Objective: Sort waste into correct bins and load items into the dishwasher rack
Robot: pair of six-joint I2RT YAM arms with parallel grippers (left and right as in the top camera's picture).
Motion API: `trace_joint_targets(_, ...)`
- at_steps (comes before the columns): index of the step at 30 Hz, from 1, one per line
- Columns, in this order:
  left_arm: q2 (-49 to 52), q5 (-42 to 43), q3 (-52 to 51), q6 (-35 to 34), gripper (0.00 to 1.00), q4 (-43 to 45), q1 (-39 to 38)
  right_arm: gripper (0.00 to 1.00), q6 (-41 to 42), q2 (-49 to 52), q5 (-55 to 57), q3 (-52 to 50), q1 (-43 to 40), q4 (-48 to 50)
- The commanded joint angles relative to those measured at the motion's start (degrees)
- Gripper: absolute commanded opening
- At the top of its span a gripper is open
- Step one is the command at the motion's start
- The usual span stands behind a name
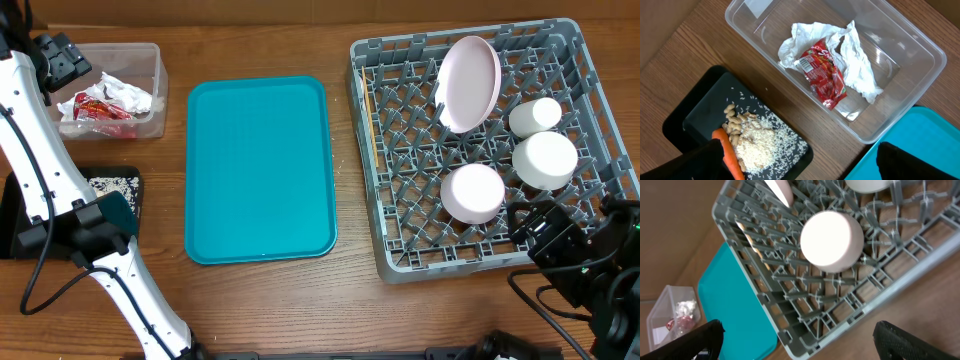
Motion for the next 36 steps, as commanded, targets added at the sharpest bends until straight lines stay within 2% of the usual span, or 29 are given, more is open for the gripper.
trace_joint_targets(1, -0.2, -0.8, 0.5, -0.1, 1.00, -0.1, -0.1, 1.00, 0.2, -0.2, 3.8, 0.3, 0.0, -2.0)
trace_joint_targets(7, -0.3, -0.8, 0.5, -0.1, 1.00, -0.1, -0.1, 1.00, -2.2, -0.2, 5.6, 0.3, 0.0, -2.5)
trace_joint_targets(9, -0.3, -0.8, 0.5, -0.1, 1.00, -0.1, -0.1, 1.00, -2.2, -0.3, 5.7, 0.3, 2.6, -1.4)
trace_joint_targets(14, -0.2, -0.8, 0.5, -0.1, 1.00, -0.1, -0.1, 1.00, -2.2, -0.3, 6.1, -0.6, 14.3, 8.0)
trace_joint_targets(16, -0.3, -0.8, 0.5, -0.1, 1.00, -0.1, -0.1, 1.00, -2.2, -0.3, 8.7, -2.4, 20.7, 13.8)
trace_joint_targets(20, -0.3, -0.8, 0.5, -0.1, 1.00, -0.1, -0.1, 1.00, -2.1, -1.5, 13.3, -7.3, 28.3, 20.4)
trace_joint_targets(26, -0.2, -0.8, 0.5, -0.1, 1.00, -0.1, -0.1, 1.00, -1.9, -6.2, 13.8, -19.2, 30.3, 31.6)
trace_joint_targets(36, -0.2, -0.8, 0.5, -0.1, 1.00, -0.1, -0.1, 1.00, -2.0, -21.8, 13.8, -48.5, 30.3, 62.9)
